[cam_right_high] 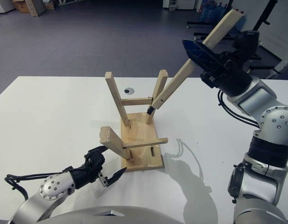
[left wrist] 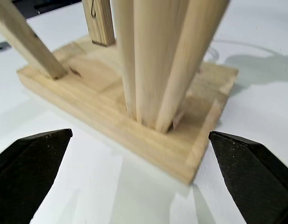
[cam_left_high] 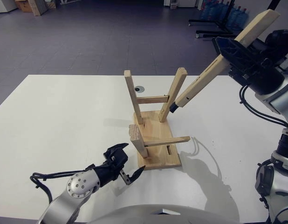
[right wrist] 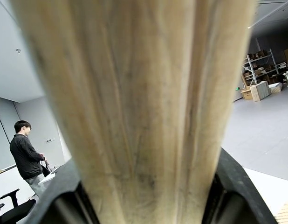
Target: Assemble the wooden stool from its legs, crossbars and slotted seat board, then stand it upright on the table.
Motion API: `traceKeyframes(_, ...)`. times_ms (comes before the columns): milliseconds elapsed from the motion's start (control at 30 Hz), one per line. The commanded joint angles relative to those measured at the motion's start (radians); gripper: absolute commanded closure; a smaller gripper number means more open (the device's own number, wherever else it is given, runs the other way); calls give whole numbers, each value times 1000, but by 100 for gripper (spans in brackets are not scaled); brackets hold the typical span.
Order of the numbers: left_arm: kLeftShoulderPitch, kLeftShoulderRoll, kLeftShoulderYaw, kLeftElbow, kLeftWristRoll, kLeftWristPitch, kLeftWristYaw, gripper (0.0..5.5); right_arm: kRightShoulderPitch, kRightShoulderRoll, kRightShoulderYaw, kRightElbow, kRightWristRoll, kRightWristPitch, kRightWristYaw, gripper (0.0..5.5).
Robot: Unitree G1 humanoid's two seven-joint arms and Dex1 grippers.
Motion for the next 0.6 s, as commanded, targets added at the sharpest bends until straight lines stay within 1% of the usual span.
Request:
traceKeyframes(33,-1,-22,-41,-17,28,37,16,10,-52,0,17,16,17,27,-12,344)
traceKeyframes(167,-10,-65,-50,-34,4,83,28,10,-84,-12,30,46,25,62,-13,344)
traceKeyframes(200,-9,-66,-47,-41,-7,91,21,10,-90,-11,32,47,27,69,-17,344)
traceKeyframes(367,-8,-35,-103,-14,62,53,6,10,-121,2,51,66,25,91,-24,344)
traceKeyframes(467,-34,-10,-138,76,148,-10,5,10,-145,5,63,86,21,102,-19,344)
traceKeyframes(600,-68,-26,-101,214,188,-35,35,10,-149,10,61,93,18,111,-15,344)
